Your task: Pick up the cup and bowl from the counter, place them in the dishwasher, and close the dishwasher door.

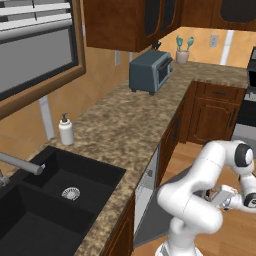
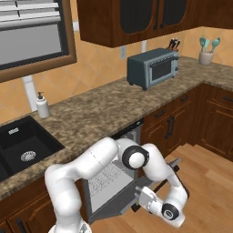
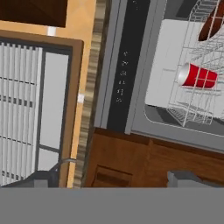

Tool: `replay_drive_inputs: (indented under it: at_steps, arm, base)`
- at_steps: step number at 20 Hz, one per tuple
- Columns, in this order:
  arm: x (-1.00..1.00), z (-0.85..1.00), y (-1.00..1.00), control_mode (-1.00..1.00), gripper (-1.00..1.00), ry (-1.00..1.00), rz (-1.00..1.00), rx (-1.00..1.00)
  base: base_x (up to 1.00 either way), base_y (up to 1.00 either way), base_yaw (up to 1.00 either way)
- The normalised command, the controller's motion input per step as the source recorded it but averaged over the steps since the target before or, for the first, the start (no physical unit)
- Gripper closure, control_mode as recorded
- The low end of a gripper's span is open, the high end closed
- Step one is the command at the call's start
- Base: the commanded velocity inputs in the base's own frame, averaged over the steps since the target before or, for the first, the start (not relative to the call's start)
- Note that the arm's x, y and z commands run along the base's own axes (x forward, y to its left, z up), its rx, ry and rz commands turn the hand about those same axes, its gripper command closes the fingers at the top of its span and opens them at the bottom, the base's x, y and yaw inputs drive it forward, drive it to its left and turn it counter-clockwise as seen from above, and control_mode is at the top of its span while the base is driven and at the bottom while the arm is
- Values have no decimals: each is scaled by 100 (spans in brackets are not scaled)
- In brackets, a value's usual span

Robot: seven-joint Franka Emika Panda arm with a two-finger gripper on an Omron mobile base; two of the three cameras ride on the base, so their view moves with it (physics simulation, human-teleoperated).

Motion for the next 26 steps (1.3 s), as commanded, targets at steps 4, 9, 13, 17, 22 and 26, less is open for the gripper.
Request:
replay_drive_inputs:
  at_steps: [4, 9, 13, 17, 22, 26]
  arm:
    - [-40, -6, -100, -100, -100, 0, 0, 8]
    - [74, -92, -19, -100, -100, 1, 0, 0]
    - [100, -100, 65, -100, -100, 1, 0, 0]
    - [100, -100, 94, -100, -100, 4, 0, 0]
    - [100, -81, 100, -100, -100, 1, 0, 1]
    - [100, -13, 100, -100, -100, -4, 2, 2]
  base:
    - [0, 0, 0]
    - [0, 0, 0]
    - [0, 0, 0]
    - [0, 0, 0]
    - [0, 0, 0]
    - [0, 0, 0]
